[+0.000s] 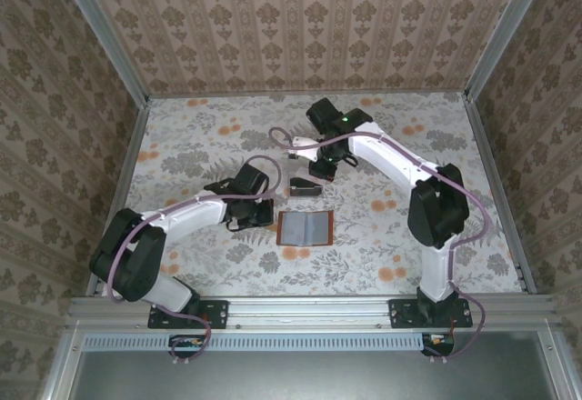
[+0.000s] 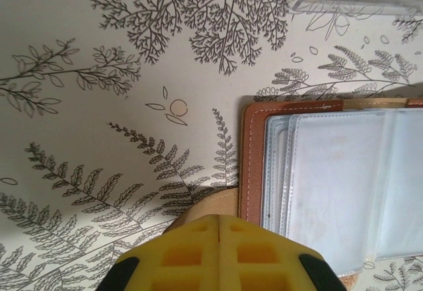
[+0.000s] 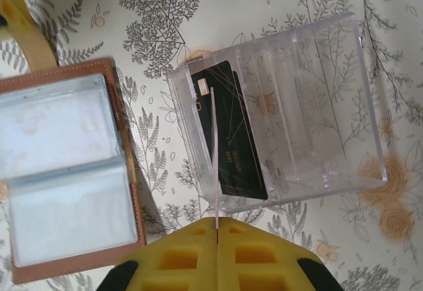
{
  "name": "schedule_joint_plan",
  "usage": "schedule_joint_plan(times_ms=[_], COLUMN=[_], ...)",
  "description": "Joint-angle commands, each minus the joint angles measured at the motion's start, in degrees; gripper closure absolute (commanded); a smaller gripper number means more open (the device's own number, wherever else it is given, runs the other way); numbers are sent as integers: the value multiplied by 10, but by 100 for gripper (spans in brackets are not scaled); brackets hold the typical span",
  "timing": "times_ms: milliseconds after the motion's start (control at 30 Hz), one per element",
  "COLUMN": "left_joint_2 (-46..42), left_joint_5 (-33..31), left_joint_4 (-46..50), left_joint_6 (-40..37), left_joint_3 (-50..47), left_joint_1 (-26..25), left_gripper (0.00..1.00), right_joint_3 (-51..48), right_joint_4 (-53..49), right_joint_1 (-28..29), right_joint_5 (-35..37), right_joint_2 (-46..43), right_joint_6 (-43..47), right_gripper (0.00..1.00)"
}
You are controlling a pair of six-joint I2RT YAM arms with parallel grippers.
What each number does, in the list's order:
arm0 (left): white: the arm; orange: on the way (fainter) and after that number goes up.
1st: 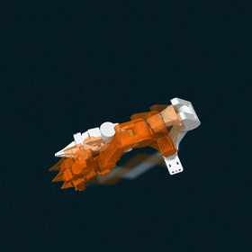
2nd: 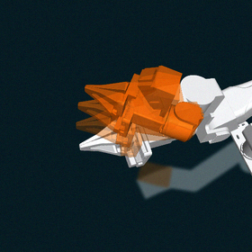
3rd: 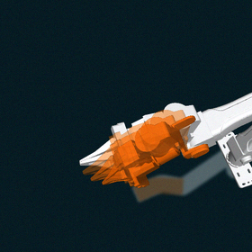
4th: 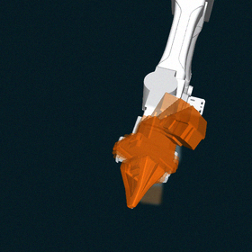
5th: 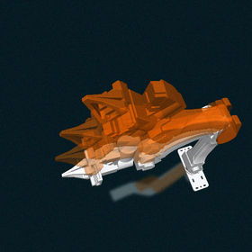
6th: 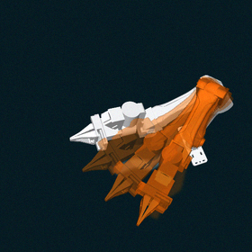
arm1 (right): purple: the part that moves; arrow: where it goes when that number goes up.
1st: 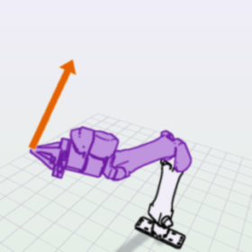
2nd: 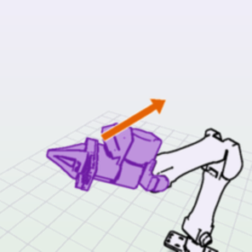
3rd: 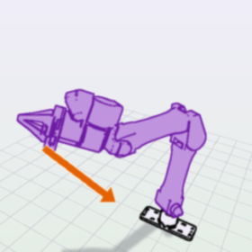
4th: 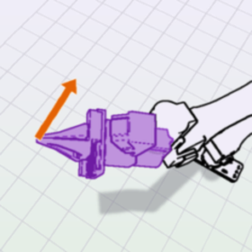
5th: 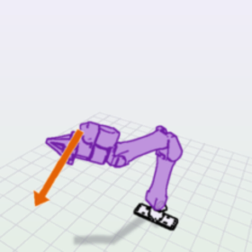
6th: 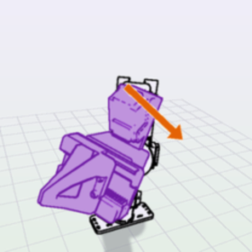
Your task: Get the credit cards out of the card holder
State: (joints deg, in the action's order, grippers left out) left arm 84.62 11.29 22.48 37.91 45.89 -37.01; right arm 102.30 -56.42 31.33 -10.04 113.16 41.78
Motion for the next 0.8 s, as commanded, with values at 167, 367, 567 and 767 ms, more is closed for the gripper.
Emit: schedule_joint_plan(times_ms=[167, 367, 567, 767], left_joint_2=[-17, -20, -28, -22], left_joint_5=[6, 2, 3, 6], left_joint_4=[1, 14, 20, 22], left_joint_6=[3, -4, -3, -7], left_joint_3=[-3, 4, 3, -3], left_joint_1=[15, 24, 30, 43], left_gripper=[96, 96, 96, 96], right_joint_3=[128, 218, 325, 378], right_joint_4=[-120, -168, -225, -244], right_joint_1=[-8, -10, -11, -12], right_joint_5=[11, 12, 14, 18], right_joint_2=[81, 132, 198, 246], right_joint_6=[109, 143, 166, 173], right_gripper=[100, 100, 100, 100])
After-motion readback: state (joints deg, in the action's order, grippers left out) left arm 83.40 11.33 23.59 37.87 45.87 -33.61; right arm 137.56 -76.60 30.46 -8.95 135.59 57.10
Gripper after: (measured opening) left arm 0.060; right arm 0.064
